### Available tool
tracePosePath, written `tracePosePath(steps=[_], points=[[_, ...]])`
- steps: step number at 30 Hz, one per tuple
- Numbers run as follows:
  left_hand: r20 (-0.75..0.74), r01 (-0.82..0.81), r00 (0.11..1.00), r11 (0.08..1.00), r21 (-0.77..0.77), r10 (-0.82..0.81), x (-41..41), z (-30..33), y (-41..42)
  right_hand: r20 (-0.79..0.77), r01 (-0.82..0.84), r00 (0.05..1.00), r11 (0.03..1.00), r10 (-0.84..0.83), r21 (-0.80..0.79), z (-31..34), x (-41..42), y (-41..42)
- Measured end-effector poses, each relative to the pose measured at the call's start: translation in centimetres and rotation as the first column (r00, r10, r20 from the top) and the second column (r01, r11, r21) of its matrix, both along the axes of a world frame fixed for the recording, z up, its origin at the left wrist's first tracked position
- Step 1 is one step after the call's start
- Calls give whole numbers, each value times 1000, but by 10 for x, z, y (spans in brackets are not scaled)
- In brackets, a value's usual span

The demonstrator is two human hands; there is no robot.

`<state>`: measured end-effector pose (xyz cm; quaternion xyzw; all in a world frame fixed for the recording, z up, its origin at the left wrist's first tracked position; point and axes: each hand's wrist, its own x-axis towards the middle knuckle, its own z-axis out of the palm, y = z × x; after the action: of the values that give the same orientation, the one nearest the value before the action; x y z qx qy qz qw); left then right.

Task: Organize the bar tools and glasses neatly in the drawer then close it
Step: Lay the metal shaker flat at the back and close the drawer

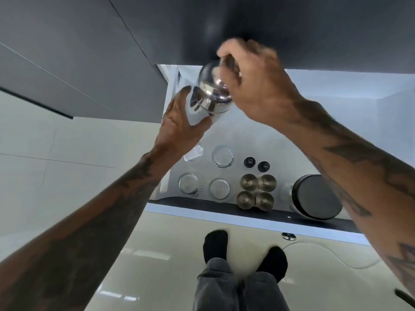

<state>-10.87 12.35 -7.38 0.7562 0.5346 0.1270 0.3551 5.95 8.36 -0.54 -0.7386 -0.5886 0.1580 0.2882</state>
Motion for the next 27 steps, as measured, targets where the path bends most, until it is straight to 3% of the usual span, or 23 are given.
tracePosePath(steps=[2,4,7,10,16,27], points=[[7,176,984,984,-8,-176,0,-3,7,-98,124,987,992,-124,-5,-24,25,-26],[19,348,937,937,36,-349,1,-9,15,-272,241,920,955,-282,-174,-53,45,-49],[-131,512,859,842,169,-495,-1,-16,26,-586,281,666,883,-461,-376,-88,59,-70],[-267,537,838,807,246,-476,-2,-15,32,-666,260,518,841,-536,-475,-108,61,-72],[-354,624,762,760,179,-542,-8,-15,33,-645,189,458,776,-612,-602,-122,56,-79],[-388,633,754,745,211,-530,-9,-12,30,-622,76,561,782,-547,-619,-117,59,-71]])
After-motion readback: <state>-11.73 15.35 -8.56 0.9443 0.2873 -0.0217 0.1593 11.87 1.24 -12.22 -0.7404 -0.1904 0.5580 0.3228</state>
